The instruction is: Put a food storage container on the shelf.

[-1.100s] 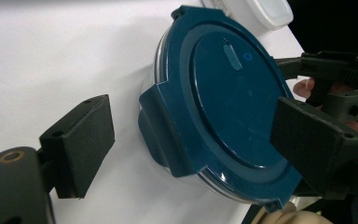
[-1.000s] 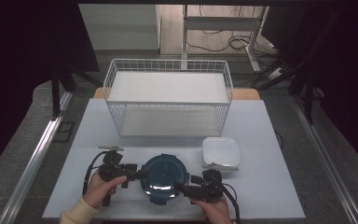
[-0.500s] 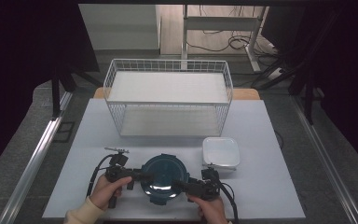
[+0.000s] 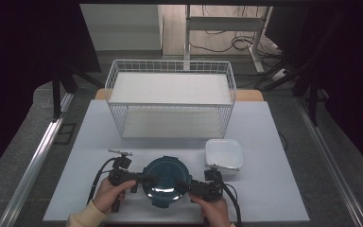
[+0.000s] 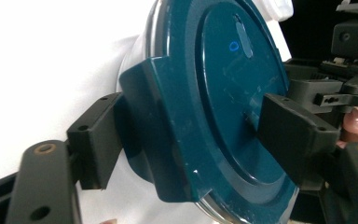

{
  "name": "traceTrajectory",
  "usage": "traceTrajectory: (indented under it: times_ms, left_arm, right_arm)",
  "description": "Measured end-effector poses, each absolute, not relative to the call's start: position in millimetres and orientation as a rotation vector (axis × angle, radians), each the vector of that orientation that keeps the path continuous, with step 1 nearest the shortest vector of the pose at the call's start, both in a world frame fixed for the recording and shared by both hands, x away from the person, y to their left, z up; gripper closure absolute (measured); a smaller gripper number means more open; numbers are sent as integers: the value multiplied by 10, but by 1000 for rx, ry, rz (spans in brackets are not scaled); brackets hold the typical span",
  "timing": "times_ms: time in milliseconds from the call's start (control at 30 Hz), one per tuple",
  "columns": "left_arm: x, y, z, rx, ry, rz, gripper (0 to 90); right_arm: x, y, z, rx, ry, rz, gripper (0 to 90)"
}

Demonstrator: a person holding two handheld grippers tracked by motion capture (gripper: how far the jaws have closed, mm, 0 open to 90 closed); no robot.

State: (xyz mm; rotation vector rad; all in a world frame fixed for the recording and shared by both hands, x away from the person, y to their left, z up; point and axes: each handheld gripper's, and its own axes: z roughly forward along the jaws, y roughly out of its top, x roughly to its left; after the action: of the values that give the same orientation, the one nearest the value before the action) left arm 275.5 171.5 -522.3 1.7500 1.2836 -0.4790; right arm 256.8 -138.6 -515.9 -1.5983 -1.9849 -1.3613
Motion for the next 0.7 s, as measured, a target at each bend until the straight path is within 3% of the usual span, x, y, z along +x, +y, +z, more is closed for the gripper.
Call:
traceTrajectory:
  times_ms: [333,700]
  left_arm:
    - [2542,1756,-5124,1723,1281,-400,333]
    - [2441,1760,-5096,1690,1303,-367,357]
  right_arm:
    - [2508,-1401,-5105,-1599,-1977,-1393,362]
    - [2461,-1398,-5066,-1603,-1973,-1415,381]
